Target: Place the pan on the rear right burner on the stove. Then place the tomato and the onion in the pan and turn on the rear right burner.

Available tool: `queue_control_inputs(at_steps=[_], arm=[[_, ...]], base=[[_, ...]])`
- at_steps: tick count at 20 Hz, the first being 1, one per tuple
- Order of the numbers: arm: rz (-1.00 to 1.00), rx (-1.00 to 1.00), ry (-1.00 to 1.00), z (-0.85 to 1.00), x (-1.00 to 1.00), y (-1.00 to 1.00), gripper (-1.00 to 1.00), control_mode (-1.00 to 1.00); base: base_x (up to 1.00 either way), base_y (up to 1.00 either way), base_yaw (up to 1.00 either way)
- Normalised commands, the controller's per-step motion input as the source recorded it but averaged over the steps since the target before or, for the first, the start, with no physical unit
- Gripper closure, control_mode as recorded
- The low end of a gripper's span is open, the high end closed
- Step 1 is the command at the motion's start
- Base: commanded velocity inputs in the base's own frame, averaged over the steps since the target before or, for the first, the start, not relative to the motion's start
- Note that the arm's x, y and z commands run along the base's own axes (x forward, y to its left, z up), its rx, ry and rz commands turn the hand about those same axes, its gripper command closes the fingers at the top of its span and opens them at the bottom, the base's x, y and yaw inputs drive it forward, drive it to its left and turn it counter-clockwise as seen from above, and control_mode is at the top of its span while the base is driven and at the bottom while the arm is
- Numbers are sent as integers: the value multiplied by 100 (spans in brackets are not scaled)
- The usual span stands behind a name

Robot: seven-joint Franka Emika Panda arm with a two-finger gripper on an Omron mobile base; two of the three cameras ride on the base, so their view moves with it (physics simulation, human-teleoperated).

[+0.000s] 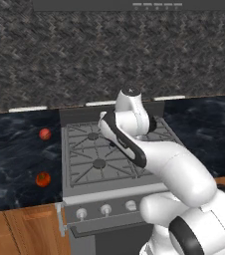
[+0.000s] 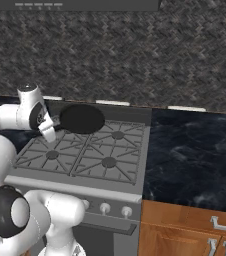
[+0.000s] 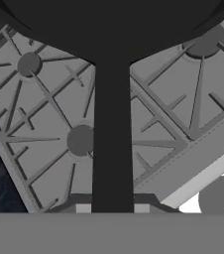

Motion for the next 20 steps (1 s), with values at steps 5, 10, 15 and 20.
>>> queue_control_inputs(at_steps=[5, 10, 15, 20], arm=[[2, 0, 0, -10, 0, -44, 100, -100], [5, 0, 0, -17, 6, -45, 100, -100], [-2, -6, 0, -32, 20, -24, 100, -100], [-1, -7, 1, -26, 38, -11, 100, -100]], base=[[0, 0, 0], [0, 0, 0], [0, 0, 0], [0, 0, 0]])
